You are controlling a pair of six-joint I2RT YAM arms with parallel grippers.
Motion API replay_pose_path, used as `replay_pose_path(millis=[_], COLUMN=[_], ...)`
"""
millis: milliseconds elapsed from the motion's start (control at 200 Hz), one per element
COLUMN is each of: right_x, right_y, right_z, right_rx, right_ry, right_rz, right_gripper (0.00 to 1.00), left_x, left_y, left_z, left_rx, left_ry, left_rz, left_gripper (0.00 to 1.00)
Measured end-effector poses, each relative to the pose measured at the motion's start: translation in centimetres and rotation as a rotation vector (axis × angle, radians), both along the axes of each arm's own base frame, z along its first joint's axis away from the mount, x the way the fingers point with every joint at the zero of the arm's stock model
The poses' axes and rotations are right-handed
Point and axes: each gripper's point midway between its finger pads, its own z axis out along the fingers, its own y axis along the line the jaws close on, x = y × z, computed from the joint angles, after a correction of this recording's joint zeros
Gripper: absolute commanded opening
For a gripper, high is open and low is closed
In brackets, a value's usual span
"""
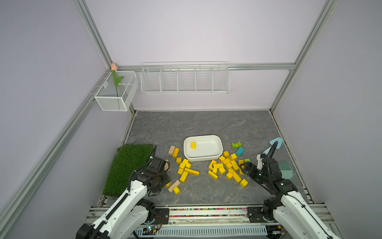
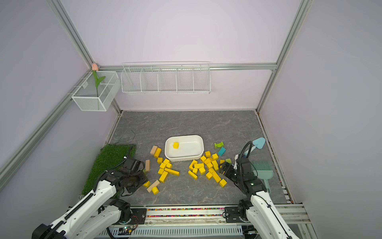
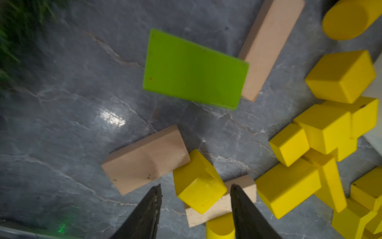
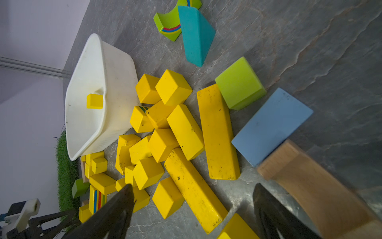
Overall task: Pick out the yellow building blocks
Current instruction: Pick up the building block from the center of the board.
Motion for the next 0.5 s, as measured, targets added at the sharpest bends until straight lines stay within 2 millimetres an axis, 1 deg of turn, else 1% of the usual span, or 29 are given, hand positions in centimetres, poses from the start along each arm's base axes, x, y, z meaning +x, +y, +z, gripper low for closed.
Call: replay_pose_path(millis=[90,375,500], right_x=[0.0,0.0,0.0], right_y=[0.0,0.0,0.0], right_z=[0.0,0.0,0.0], right_rx=[0.000,0.000,0.000], right_ry=[0.000,0.000,0.001], right_rz=[0.000,0.000,0.000], right_gripper=[0.90,0.90,0.90], left_x=[0.0,1.5,1.8], left_y=[-0.3,-0.8,-1.2], left_z=[-0.3,0.1,0.0], left_rx=[-0.012,-0.017,-0.028], left_ry=[0.011,-0.056,-0.058], left_rz=[-0.012,-0.051,-0.074], left_gripper=[0.55,0.56,0.56])
